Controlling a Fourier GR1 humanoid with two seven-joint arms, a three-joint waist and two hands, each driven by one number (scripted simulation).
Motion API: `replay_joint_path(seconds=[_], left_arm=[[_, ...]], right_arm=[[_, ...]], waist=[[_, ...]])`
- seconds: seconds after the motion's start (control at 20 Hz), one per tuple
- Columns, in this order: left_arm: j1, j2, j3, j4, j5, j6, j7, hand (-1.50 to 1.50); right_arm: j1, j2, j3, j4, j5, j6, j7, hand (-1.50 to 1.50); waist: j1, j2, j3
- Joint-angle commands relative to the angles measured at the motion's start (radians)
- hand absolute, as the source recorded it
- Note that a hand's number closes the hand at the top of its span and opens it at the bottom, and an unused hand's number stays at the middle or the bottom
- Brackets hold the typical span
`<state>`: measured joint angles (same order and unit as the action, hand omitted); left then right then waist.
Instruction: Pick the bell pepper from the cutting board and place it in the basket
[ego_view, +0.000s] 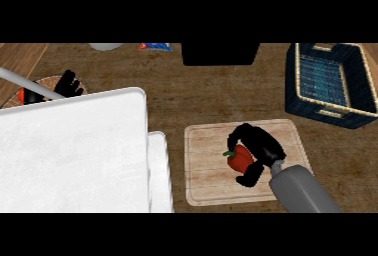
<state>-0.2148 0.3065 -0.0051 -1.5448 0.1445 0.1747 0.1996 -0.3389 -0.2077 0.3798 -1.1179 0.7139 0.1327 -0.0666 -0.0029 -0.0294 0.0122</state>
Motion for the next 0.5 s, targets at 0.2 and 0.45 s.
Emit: replay_joint_path(seconds=[0.2,0.45], left_arm=[[0.035,0.019,0.026,0.082,-0.044,0.014,-0.047,0.0],[0.059,0.015,0.014,0.053,-0.048,0.012,-0.042,0.0]], right_arm=[[0.244,0.099,0.054,-0.047,-0.008,-0.081,-0.002,1.5],[0.34,0.117,-0.032,-0.216,-0.146,-0.11,-0.097,1.5]], waist=[[-0.015,0.029,-0.013],[-0.016,0.028,-0.012]])
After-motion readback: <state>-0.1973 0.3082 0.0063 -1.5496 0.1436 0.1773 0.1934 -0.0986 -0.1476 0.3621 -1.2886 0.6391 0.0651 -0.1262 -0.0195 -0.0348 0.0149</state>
